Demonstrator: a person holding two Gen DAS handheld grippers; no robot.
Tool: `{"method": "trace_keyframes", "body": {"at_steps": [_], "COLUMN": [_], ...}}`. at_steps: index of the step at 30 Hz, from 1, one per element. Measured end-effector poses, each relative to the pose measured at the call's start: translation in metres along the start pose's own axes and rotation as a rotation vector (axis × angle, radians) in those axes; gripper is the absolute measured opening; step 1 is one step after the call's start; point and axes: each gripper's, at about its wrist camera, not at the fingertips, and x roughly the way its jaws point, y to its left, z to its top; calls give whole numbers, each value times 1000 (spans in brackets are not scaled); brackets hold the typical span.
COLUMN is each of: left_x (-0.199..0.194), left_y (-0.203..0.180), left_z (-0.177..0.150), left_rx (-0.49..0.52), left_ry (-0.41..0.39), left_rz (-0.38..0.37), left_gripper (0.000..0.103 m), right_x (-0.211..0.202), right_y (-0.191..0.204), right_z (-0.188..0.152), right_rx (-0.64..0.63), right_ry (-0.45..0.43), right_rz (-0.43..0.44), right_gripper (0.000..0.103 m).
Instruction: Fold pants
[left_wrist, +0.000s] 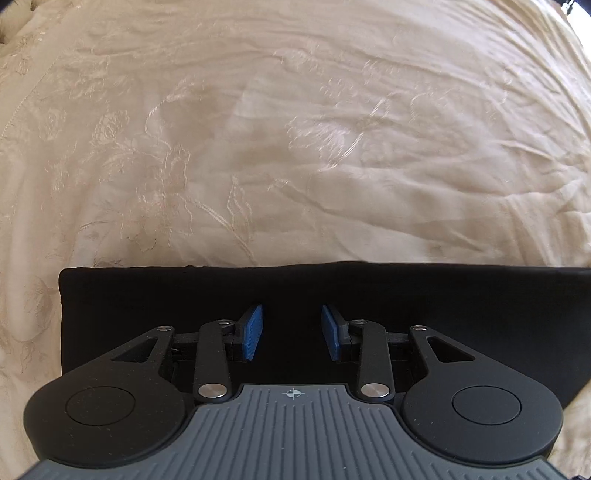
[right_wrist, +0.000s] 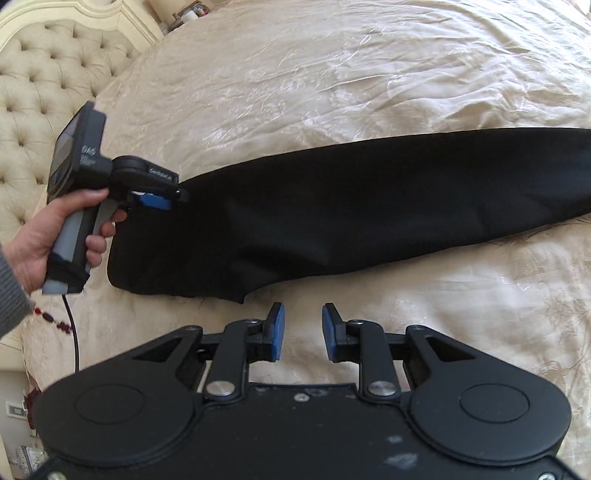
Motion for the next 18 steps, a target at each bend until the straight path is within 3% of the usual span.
{"method": "trace_keyframes", "body": {"at_steps": [2,8,13,18], "left_x": [1,-58,-76,-69], "left_y": [3,3,-2,-18], "left_z": [-1,-49,-106,-136], "left_rx": [21,111,116,150], "left_ry": [-2,-150,-112,-43], "left_rz": [-8,-76,-153,-224], "left_gripper": [34,34,34,34], "right_x": [9,37,65,75], "right_y": [12,39,50,51], "right_z": [-1,1,5,36], "right_rx": [-19,-109,-158,-151], "right_ry": [22,90,145,84], "right_rz": [-5,-5,12,29], "right_gripper": [26,27,27,27]}}
